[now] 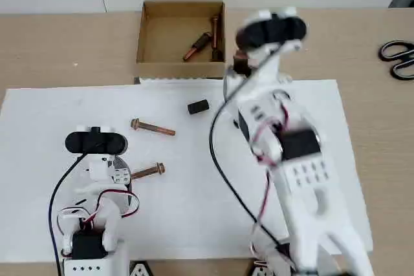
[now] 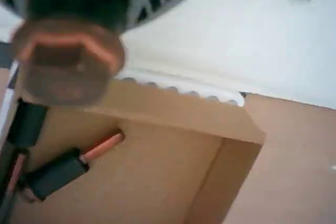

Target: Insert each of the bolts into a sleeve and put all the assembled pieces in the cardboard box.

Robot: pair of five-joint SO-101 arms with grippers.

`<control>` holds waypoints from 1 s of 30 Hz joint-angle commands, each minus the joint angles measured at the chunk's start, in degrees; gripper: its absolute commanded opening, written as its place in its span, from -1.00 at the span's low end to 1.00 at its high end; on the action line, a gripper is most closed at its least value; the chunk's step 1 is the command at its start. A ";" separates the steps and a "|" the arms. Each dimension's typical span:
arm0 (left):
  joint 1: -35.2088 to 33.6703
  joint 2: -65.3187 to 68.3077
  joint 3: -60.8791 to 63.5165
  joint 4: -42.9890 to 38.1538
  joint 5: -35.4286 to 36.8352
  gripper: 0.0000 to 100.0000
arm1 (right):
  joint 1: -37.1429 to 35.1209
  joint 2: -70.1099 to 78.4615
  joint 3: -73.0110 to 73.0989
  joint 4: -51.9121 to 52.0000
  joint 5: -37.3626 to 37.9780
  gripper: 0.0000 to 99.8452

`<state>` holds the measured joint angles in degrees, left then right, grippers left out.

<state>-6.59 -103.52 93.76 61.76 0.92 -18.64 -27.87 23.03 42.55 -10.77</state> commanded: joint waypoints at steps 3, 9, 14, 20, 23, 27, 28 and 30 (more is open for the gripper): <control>-0.09 -0.53 -0.31 -1.49 -0.26 -0.99 | 1.01 23.78 -19.96 -7.69 3.43 -1.00; -0.09 -0.53 -0.31 -1.49 -0.26 -0.99 | 0.92 43.38 -40.88 -8.57 9.14 -1.00; -0.35 -0.53 -0.31 -1.14 1.76 -0.99 | 1.01 57.63 -57.14 -8.48 17.14 -0.99; -0.26 -0.53 -0.84 0.53 2.81 -0.99 | 1.01 69.32 -71.38 -8.57 27.87 -0.99; -0.35 -0.53 -0.92 0.88 4.31 -0.99 | 0.84 73.80 -76.66 -8.57 30.07 -0.99; -0.35 -0.53 -0.92 1.14 5.01 -0.99 | 0.66 79.08 -81.49 -8.57 32.44 -0.99; -0.35 -0.53 -0.92 1.14 5.01 -0.99 | 0.57 80.22 -82.46 -8.57 34.29 -0.99; -0.35 -0.53 -0.92 1.14 5.01 -0.99 | -0.13 82.07 -83.87 -8.31 38.15 -0.99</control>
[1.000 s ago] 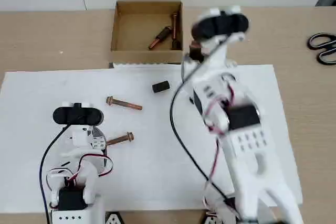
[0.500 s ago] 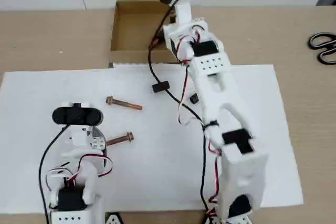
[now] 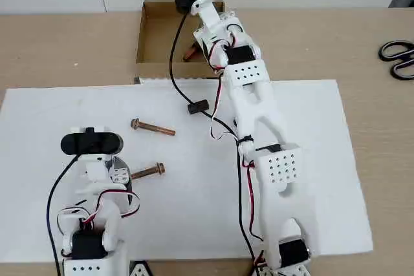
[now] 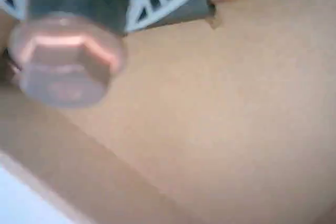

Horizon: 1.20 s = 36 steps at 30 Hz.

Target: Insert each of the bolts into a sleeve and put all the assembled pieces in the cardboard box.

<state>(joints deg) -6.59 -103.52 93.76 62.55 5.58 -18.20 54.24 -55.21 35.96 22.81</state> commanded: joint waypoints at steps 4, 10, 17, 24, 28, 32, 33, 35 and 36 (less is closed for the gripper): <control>-0.35 -0.53 -0.92 0.35 0.35 -0.99 | -1.63 1.36 -6.86 -1.54 7.82 -0.80; -0.35 -0.53 -0.92 0.35 0.35 -0.99 | -2.51 1.10 -7.21 2.77 8.26 -0.46; -0.35 -0.53 -1.01 0.35 0.35 -0.99 | -2.24 0.22 -21.27 17.98 8.09 -1.00; -0.35 -0.53 -1.01 0.35 0.35 -0.99 | -2.59 -0.04 -38.24 42.95 8.09 -0.99; -0.35 -0.53 -1.01 0.35 0.35 -0.99 | -2.59 -0.84 -41.23 54.81 8.09 -0.99; -0.35 -0.53 -1.01 0.35 0.35 -0.99 | -2.24 -5.14 -40.88 60.18 8.09 -0.99; -0.35 -0.53 -1.01 0.35 0.35 -0.99 | -2.15 -5.93 -40.79 60.26 8.09 -0.99; -0.35 -0.53 -1.01 0.35 0.35 -0.99 | -2.51 -6.55 -40.79 60.62 8.09 -0.99; -0.35 -0.53 -1.01 0.35 0.35 -0.99 | -2.77 -6.55 -40.79 60.70 8.09 -0.99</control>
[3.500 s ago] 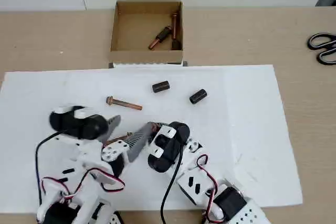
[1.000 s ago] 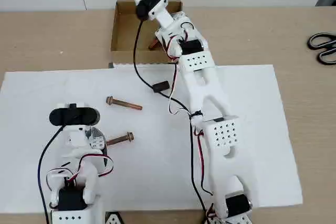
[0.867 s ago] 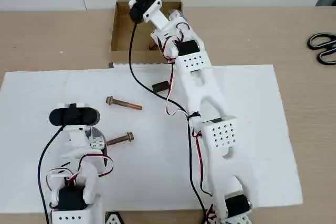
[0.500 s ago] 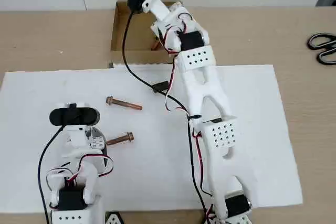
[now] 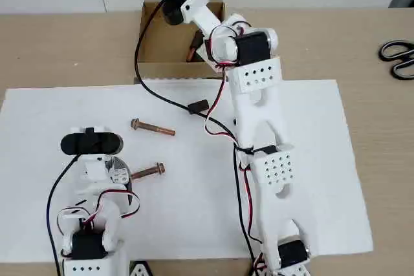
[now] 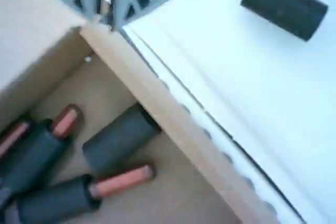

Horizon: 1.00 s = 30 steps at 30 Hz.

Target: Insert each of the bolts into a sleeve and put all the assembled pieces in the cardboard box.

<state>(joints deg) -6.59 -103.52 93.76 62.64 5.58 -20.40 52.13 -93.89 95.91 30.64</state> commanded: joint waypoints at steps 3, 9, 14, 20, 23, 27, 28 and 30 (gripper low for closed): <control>-0.35 -0.53 -1.01 0.26 0.35 -0.99 | -1.10 -4.70 -1.93 1.27 0.26 -0.99; -0.35 -0.53 -1.01 0.26 0.35 -0.99 | -0.92 -10.15 12.48 1.80 -2.81 -0.99; -0.35 -0.53 -1.01 0.26 0.35 -0.99 | -1.27 -24.57 34.73 1.01 -9.05 -0.88; -0.35 -0.53 -1.01 0.18 0.35 -0.99 | 0.31 -29.32 48.88 0.40 -25.49 -0.88; -0.35 -0.53 -1.01 0.18 0.35 -0.99 | 0.92 -28.35 50.02 0.48 -35.69 -0.88; -0.35 -0.53 -1.01 0.09 0.35 -0.99 | 1.45 -26.33 50.20 0.48 -47.65 -0.88; -0.35 -0.53 -1.01 0.09 0.35 -0.99 | 1.80 -25.71 50.29 0.48 -49.32 -0.88; -0.35 -0.53 -1.01 0.09 0.35 -0.99 | 2.07 -24.48 50.29 0.31 -51.96 -0.88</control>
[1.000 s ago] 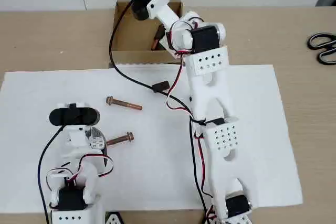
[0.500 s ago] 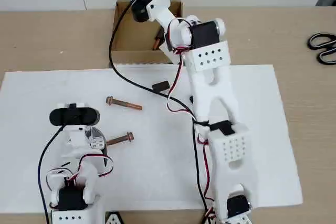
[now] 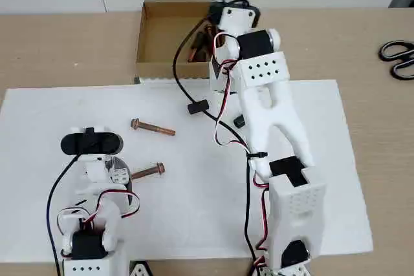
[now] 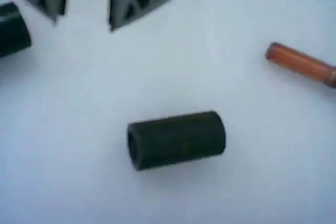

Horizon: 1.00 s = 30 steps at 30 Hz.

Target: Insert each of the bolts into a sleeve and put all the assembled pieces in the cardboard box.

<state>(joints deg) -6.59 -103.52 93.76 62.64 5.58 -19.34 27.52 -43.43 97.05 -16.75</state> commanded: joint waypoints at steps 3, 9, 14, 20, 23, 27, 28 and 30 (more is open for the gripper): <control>-0.35 -0.53 -1.01 0.09 0.35 -0.99 | 1.10 2.95 -0.18 -0.84 -7.03 -0.88; -0.35 -0.53 -1.01 0.09 0.35 -0.99 | 0.92 5.32 -0.18 -0.57 -14.68 -0.88; -0.35 -0.53 -1.01 0.09 0.35 -0.99 | 1.01 5.05 -0.18 -0.31 -18.46 -0.88; -0.35 -0.53 -1.01 0.09 0.35 -0.99 | 1.10 5.05 -0.18 0.22 -18.64 -0.88; -0.35 -0.53 -1.01 0.09 0.35 -0.99 | 1.45 4.70 2.37 0.22 -18.64 -0.88; -0.35 -0.53 -1.01 0.09 0.35 -0.99 | 2.51 1.19 6.95 0.04 -19.78 -0.88; -0.35 -0.53 -1.01 0.09 0.35 -0.99 | 2.86 0.75 8.09 -0.04 -20.31 -0.88; -0.35 -0.53 -1.01 0.09 0.35 -0.99 | 3.12 0.75 10.02 -0.04 -20.66 -0.88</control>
<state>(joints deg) -6.59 -103.52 93.76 62.64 5.58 -17.05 32.09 -34.81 96.97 -36.44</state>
